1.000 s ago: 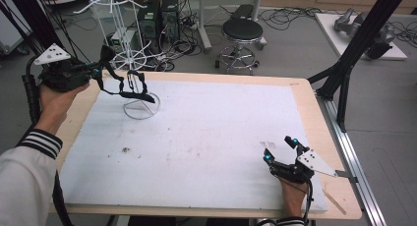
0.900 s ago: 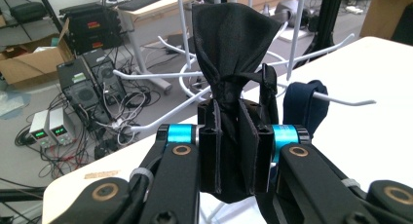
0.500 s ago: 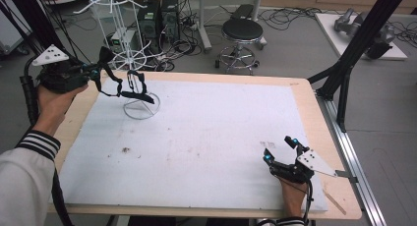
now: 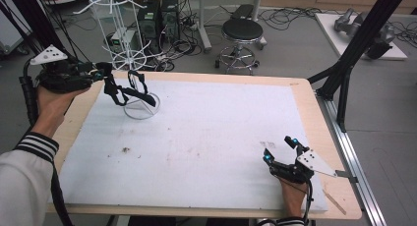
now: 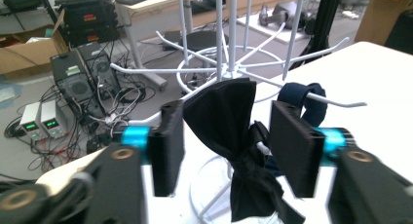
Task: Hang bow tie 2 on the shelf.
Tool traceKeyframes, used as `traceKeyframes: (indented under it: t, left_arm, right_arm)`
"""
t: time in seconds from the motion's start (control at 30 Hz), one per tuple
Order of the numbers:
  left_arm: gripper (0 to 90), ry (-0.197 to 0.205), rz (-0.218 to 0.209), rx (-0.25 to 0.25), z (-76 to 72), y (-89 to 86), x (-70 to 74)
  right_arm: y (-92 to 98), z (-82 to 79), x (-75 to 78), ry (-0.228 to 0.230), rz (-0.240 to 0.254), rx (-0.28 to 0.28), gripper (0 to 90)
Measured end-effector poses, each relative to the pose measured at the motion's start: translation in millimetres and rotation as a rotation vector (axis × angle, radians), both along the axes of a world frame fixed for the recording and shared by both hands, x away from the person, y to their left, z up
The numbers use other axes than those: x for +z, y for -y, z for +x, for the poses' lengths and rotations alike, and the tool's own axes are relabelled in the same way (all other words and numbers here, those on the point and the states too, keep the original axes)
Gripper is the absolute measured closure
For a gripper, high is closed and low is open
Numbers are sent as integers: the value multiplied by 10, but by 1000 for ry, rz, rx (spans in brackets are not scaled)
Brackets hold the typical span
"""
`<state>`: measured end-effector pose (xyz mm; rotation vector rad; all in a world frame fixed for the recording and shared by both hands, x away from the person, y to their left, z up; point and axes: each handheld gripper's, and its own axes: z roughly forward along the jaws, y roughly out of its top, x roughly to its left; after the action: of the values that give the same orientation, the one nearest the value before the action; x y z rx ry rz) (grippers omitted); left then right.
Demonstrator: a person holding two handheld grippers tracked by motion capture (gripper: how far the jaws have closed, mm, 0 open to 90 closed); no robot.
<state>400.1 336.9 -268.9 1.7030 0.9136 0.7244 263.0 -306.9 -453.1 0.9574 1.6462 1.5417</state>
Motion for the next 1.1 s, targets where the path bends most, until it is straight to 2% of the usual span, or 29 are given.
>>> traceKeyframes:
  t: [0.1,0.27,0.3,0.6,0.73,0.83,0.9,1.1]
  left_arm:
    - [248,9,-11,-9,-34,-23,-13]
    - [142,35,-40,-36,-170,-95,-85]
    - [139,38,-50,-43,-207,-109,-106]
    - [125,78,-55,-96,-523,-113,-423]
    - [124,85,-74,-114,-666,-22,-616]
    - [125,123,-72,-110,-780,81,-766]
    - [124,118,-96,-121,-844,142,-866]
    - [124,147,-125,-131,-999,284,-1150]
  right_arm:
    - [-7,-5,0,-2,-3,-2,106]
    - [-1,-1,0,0,-1,-3,107]
    - [-1,1,-1,3,-3,-3,107]
    - [-1,2,-1,3,-4,-3,107]
    - [-4,0,1,-5,-4,-3,107]
    - [-8,-3,1,-5,-3,-3,107]
    - [-10,-4,0,-7,-3,-2,107]
    - [-9,-5,0,-3,-3,-4,107]
